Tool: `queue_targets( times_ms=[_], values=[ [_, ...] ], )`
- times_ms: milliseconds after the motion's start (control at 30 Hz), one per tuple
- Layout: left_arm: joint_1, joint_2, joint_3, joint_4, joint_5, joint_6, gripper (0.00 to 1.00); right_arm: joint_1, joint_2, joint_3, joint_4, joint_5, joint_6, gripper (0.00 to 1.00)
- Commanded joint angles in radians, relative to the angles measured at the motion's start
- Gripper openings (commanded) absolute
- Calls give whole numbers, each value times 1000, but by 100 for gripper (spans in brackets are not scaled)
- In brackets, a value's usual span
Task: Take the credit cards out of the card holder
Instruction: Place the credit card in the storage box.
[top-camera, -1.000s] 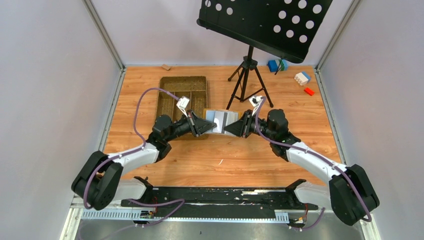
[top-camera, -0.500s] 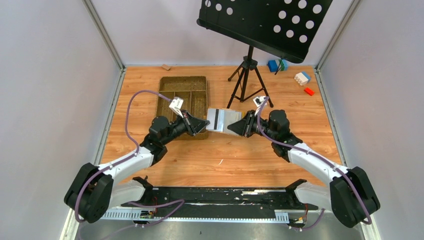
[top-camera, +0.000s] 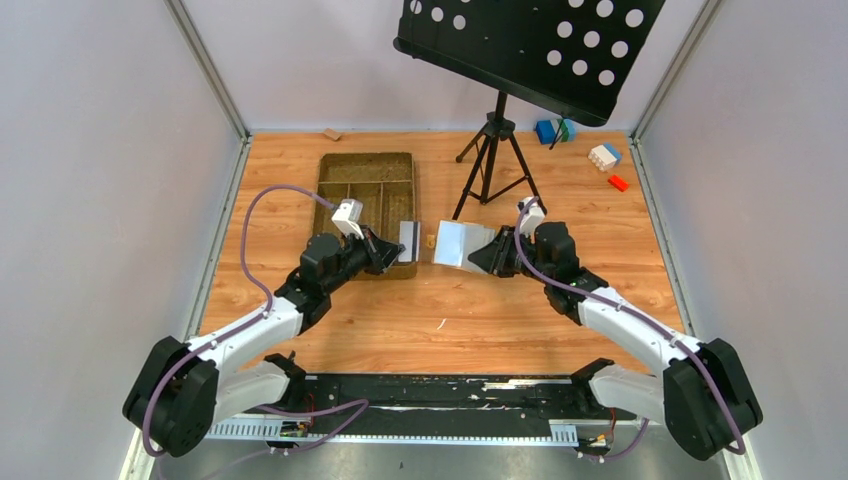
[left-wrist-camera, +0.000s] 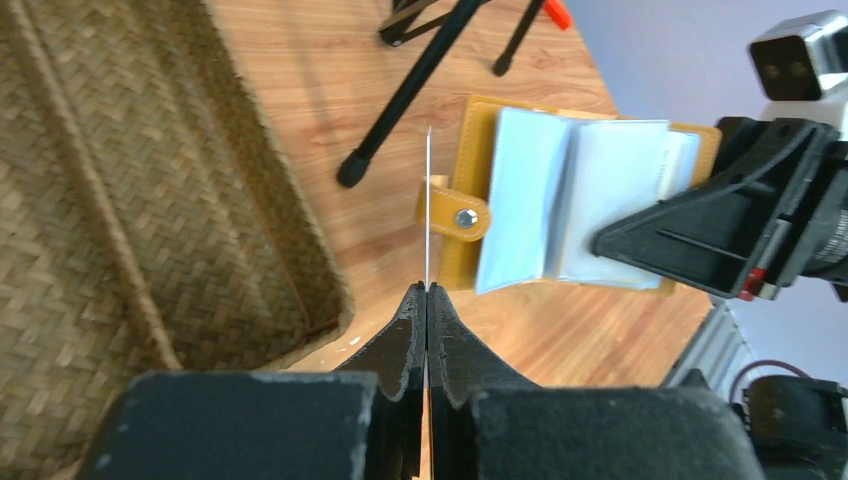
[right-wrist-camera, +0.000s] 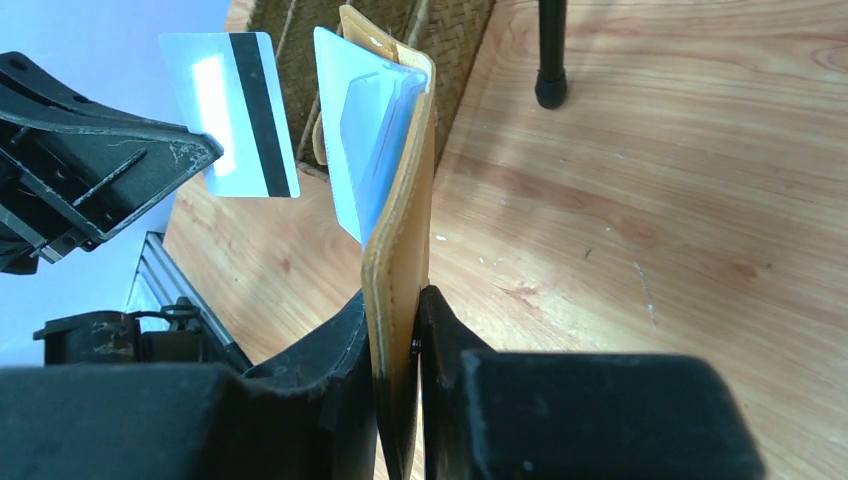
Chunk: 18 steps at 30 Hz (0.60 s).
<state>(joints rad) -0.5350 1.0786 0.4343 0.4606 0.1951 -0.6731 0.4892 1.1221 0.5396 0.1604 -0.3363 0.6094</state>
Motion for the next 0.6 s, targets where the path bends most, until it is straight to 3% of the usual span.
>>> queue_targets(
  times_ms=[0,367,567],
  values=[
    [4,-36,37,-64,-102,67,0,-5,-52,49,-14,74,-29,0],
    [4,-35,71,-169,-250,117,0,-4,-96,44,-35,120,-54,0],
    [4,-32,73,-138,-218,125,0,-4,-94,44,-32,125,-63,0]
  ],
)
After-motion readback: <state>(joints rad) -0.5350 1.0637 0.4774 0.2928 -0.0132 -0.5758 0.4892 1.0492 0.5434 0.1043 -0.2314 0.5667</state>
